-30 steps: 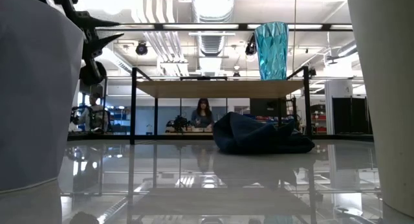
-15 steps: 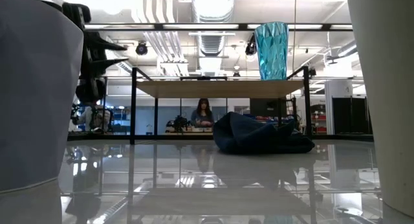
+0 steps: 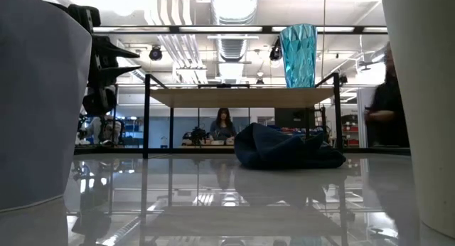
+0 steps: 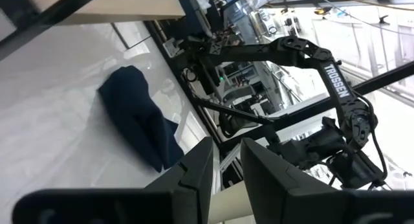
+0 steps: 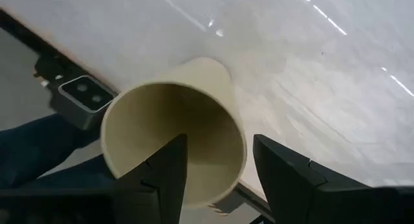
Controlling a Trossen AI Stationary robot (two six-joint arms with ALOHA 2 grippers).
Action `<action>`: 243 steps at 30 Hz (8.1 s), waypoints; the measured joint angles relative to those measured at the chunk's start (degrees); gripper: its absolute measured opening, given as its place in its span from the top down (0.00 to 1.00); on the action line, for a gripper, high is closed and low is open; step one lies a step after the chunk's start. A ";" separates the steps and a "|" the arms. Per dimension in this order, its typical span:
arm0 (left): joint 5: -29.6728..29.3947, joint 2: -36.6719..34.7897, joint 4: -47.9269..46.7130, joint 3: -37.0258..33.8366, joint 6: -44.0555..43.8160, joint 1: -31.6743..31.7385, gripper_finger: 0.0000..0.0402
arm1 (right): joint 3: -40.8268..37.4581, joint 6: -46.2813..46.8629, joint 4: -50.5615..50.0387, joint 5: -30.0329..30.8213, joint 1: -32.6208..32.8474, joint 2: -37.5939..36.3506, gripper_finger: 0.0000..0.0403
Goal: Stack small to large cups/mugs on shelf
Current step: Put the light brown cup on the shelf
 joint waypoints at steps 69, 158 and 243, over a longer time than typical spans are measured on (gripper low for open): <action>0.13 6.04 0.05 0.02 -1.34 0.00 0.84 | 21.20 -41.08 -14.99 22.65 -39.26 -16.75 0.98; -4.29 15.63 8.99 10.78 -7.39 -3.74 0.84 | 21.18 -98.73 -10.48 7.86 -60.88 -7.98 0.98; -43.86 44.55 -48.95 69.59 60.60 0.42 1.00 | 21.19 -89.05 -13.15 -3.74 -62.96 -8.94 0.98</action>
